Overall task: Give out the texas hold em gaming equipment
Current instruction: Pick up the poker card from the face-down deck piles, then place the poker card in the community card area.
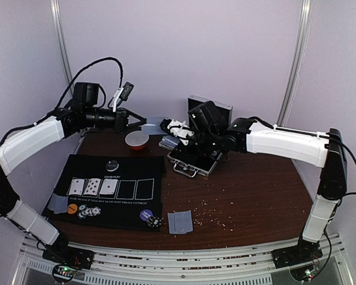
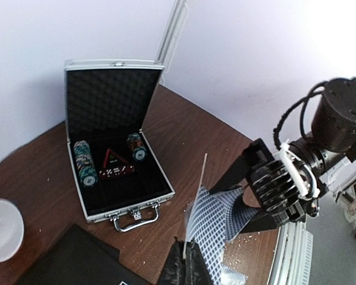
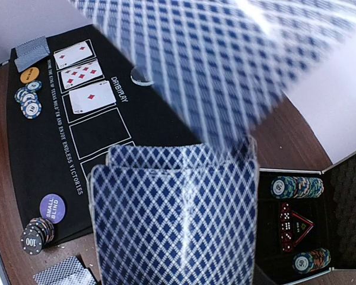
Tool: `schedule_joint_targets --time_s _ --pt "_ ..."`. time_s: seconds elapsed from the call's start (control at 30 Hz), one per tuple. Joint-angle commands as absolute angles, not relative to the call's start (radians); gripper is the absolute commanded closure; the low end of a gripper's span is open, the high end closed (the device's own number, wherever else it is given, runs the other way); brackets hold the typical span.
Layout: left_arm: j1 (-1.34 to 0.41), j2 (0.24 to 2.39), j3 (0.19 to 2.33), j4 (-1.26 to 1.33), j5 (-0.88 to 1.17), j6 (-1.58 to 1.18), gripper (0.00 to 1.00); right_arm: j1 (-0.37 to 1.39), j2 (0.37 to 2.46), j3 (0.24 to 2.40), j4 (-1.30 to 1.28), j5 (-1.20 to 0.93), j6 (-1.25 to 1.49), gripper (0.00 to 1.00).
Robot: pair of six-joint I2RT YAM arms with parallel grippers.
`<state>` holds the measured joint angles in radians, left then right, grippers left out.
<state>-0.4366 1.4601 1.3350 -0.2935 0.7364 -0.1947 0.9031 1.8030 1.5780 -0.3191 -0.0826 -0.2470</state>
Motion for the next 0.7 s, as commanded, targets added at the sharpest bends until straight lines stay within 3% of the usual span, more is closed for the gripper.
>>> schedule_joint_targets --time_s 0.0,0.2,0.43,0.67 --pt "-0.337 1.356 1.171 -0.096 0.612 -0.537 1.0 0.89 1.757 1.563 -0.301 -0.044 -0.212 0.57" --pt "-0.331 1.153 0.796 0.129 0.303 -0.903 1.0 0.888 1.753 1.552 -0.293 -0.05 -0.198 0.57" --pt "-0.341 0.98 0.525 0.054 -0.038 -1.183 1.0 0.889 1.742 1.535 -0.29 -0.059 -0.199 0.57" --pt "-0.441 1.095 0.492 0.032 -0.153 -1.346 1.0 0.889 1.732 1.524 -0.285 -0.062 -0.196 0.57"
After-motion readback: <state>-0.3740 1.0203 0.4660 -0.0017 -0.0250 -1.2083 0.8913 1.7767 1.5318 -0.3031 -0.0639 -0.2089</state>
